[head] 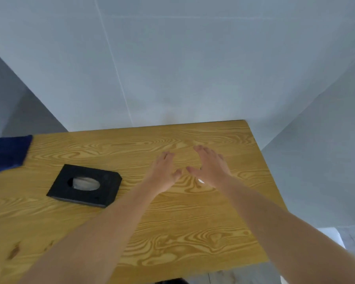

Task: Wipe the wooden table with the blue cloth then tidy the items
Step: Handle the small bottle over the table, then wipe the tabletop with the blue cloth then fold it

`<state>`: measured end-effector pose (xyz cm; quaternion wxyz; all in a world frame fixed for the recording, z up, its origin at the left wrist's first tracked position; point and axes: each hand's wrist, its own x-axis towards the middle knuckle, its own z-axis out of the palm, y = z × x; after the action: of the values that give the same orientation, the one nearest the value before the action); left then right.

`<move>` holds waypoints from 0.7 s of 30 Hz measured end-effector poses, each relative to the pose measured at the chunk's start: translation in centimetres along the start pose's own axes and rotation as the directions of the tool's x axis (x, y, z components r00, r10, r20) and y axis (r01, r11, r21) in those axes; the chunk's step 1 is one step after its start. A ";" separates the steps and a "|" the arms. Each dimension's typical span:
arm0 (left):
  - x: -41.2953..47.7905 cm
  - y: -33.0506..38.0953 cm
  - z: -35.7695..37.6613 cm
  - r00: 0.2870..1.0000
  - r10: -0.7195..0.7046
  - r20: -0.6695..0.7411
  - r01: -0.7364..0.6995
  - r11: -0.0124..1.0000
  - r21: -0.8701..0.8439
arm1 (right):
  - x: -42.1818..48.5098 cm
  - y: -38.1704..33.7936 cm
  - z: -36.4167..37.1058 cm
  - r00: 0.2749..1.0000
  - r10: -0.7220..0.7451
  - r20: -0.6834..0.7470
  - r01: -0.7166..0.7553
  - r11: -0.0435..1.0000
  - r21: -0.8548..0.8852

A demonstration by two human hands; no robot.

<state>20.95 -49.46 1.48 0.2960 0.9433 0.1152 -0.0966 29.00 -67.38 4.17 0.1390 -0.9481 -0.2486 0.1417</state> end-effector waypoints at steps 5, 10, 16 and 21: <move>-2.6 -5.1 -6.4 0.979 -0.060 -0.197 0.075 0.995 0.071 | 2.8 -7.4 0.0 0.991 -0.132 -0.029 0.129 0.988 -0.085; -6.8 -11.8 -12.1 0.928 -0.166 -0.335 0.218 0.968 0.123 | 4.8 -16.1 1.0 0.971 -0.239 -0.014 0.237 0.968 -0.087; -13.7 -20.6 -17.7 0.825 -0.322 -0.464 0.407 0.909 0.093 | 5.8 -27.6 3.4 0.921 -0.388 0.042 0.390 0.913 -0.120; -18.0 -29.1 -21.4 0.764 -0.397 -0.509 0.483 0.875 0.042 | 6.6 -37.4 7.3 0.879 -0.473 0.055 0.475 0.865 -0.162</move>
<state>-1.77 -16.73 7.66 0.1445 0.9045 0.3957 0.0664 15.96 -31.29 8.62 0.0861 -0.8654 -0.4857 0.0879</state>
